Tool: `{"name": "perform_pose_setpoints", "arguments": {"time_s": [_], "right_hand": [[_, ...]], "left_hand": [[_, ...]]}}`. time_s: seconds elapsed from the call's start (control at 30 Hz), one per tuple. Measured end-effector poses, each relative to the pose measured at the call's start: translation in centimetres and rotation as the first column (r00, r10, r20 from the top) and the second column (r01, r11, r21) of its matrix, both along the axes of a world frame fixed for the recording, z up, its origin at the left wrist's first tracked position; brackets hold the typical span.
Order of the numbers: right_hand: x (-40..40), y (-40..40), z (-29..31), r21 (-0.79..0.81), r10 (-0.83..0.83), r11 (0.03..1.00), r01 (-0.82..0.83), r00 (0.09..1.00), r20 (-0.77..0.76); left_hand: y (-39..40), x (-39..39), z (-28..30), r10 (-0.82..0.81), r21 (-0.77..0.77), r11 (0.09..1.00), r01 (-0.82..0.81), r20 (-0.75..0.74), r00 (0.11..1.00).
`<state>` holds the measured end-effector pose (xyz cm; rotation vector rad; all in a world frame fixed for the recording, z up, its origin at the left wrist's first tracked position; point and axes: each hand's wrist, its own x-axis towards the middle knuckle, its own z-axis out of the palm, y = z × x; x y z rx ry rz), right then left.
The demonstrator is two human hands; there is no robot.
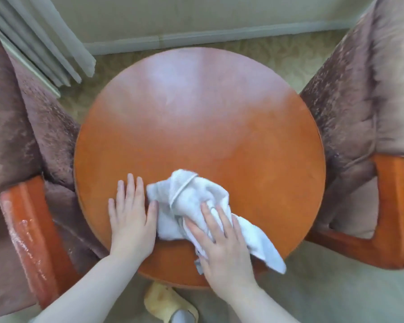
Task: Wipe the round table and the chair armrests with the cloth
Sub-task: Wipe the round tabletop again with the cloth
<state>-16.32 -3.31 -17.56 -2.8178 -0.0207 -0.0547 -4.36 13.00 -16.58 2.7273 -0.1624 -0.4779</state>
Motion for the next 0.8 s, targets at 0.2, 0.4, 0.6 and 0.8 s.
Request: {"name": "perform_pose_setpoints", "arguments": {"time_s": [0.2, 0.4, 0.6, 0.8], "right_hand": [[0.4, -13.5, 1.0, -0.043, -0.26, 0.964, 0.261, 0.965, 0.03], [0.2, -7.0, -0.7, -0.154, -0.068, 0.985, 0.073, 0.997, 0.037], [7.0, -19.8, 1.5, -0.315, -0.01, 0.949, -0.017, 0.996, -0.083], [11.9, -8.7, -0.6, -0.078, -0.359, 0.929, 0.362, 0.932, 0.05]], "left_hand": [[-0.1, 0.6, -0.7, -0.224, 0.083, 0.972, 0.22, 0.045, 0.974], [-0.8, 2.5, -0.8, -0.286, 0.163, 0.947, 0.278, 0.028, 0.958], [0.0, 5.1, -1.0, -0.304, 0.193, 0.936, 0.293, 0.027, 0.952], [-2.0, 6.5, -1.5, -0.242, 0.182, 0.954, 0.238, 0.0, 0.97]]}}
